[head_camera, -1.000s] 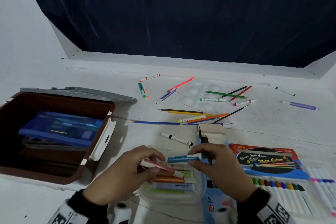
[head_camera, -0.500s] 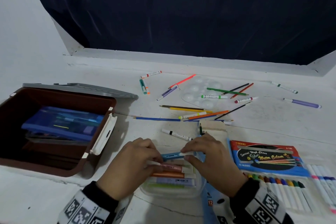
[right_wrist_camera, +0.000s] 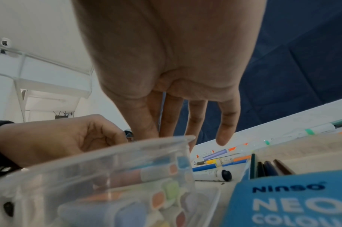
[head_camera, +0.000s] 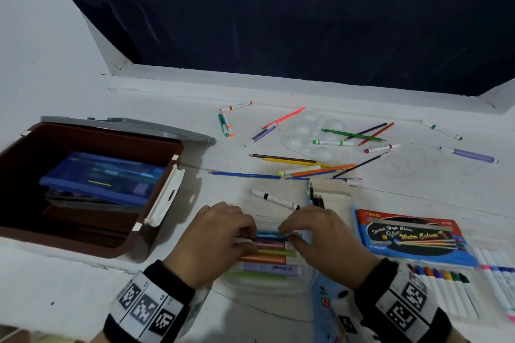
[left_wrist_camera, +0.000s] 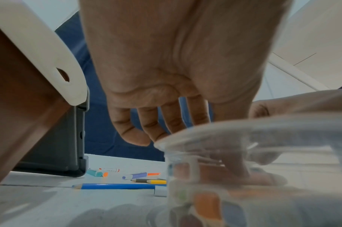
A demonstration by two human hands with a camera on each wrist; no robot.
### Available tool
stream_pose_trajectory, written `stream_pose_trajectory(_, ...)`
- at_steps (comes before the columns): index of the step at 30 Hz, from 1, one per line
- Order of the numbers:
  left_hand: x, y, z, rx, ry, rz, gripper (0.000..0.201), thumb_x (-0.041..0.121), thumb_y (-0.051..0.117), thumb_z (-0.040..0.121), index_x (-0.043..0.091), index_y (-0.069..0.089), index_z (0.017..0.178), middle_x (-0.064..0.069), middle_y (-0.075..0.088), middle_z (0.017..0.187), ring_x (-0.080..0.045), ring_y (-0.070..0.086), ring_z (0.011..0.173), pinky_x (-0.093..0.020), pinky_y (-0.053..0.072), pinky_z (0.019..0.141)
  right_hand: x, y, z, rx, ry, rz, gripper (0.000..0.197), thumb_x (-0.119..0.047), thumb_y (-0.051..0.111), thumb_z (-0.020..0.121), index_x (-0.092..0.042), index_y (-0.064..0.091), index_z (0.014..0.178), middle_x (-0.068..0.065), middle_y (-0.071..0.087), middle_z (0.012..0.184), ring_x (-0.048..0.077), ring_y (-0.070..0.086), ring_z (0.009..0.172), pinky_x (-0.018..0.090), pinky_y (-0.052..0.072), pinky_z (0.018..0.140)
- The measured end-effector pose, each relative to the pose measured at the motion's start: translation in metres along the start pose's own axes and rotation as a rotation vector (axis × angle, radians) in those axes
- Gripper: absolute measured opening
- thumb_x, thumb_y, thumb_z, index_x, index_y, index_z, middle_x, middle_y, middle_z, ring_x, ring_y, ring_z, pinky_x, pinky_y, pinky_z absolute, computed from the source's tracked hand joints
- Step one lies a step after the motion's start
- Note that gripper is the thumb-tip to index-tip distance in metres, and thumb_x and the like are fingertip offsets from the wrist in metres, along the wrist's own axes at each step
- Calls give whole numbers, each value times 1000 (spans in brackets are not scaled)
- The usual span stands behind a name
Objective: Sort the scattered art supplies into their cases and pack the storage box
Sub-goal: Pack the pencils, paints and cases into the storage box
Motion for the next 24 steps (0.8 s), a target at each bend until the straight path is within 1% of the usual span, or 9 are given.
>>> stream_pose_trajectory(2,1,0,0,-7,3,8,24,56,65,80,38,59,95,17,58,88,-4,50,88,-34,45,84,-2,-3,0,-5,7,9,16,-22,69,85,-32,74,98,-19,70,96,-1,58,94,5,36,84)
stream_pose_trajectory(5,4,-5,0,14,10,-20,25,56,65,83,38,58,99,20,58,90,0,50,87,-30,44,85,-5,-6,2,-45,12,31,14,-26,68,89,-30,74,100,-19,70,99,-5,55,97,-3,31,82)
stream_pose_trajectory(10,17,-26,5,121,5,-141,22,57,57,89,39,58,102,20,61,80,0,59,78,-25,49,75,-7,-20,8,-100,49,152,14,-27,66,92,-29,74,104,-20,70,103,-14,55,96,0,36,84)
stream_pose_trajectory(12,25,-41,12,189,-10,-188,16,49,60,91,38,59,103,16,62,75,-4,60,76,-24,50,70,-9,-31,11,-87,64,213,15,-24,66,93,-27,74,105,-20,71,102,-10,59,99,3,40,85)
stream_pose_trajectory(16,36,-70,34,306,-49,-257,8,41,63,93,35,61,97,11,61,70,-8,59,73,-23,47,65,-3,-51,23,7,68,280,13,-18,68,92,-25,75,100,-15,73,93,-6,63,89,7,45,78)
stream_pose_trajectory(19,36,-89,58,387,-104,-350,3,34,65,93,34,63,94,8,61,73,-10,59,73,-20,46,64,7,-62,40,46,64,289,13,-15,67,92,-23,75,97,-12,73,91,-3,65,87,9,48,79)
stream_pose_trajectory(21,28,-99,78,454,-158,-393,3,32,65,92,34,64,95,8,62,77,-9,59,74,-20,46,65,17,-69,57,75,52,258,13,-12,68,91,-22,76,95,-10,73,86,-2,65,84,7,46,74)
stream_pose_trajectory(23,10,-103,102,497,-230,-389,7,30,64,93,34,63,99,9,62,87,-7,58,80,-21,45,70,30,-76,77,91,42,214,15,-9,68,89,-21,75,92,-9,72,82,1,66,79,8,47,71)
stream_pose_trajectory(24,-3,-102,116,506,-278,-376,11,30,64,93,31,62,103,7,62,94,-7,57,84,-21,44,73,36,-79,88,92,36,191,16,-8,67,88,-22,75,91,-8,72,81,3,66,77,12,50,71)
Point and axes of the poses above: each hand's wrist, its own z-axis towards the middle knuckle, its own y-axis out of the palm, x = y × z, the point moved 6 cm from there along z, towards the middle knuckle
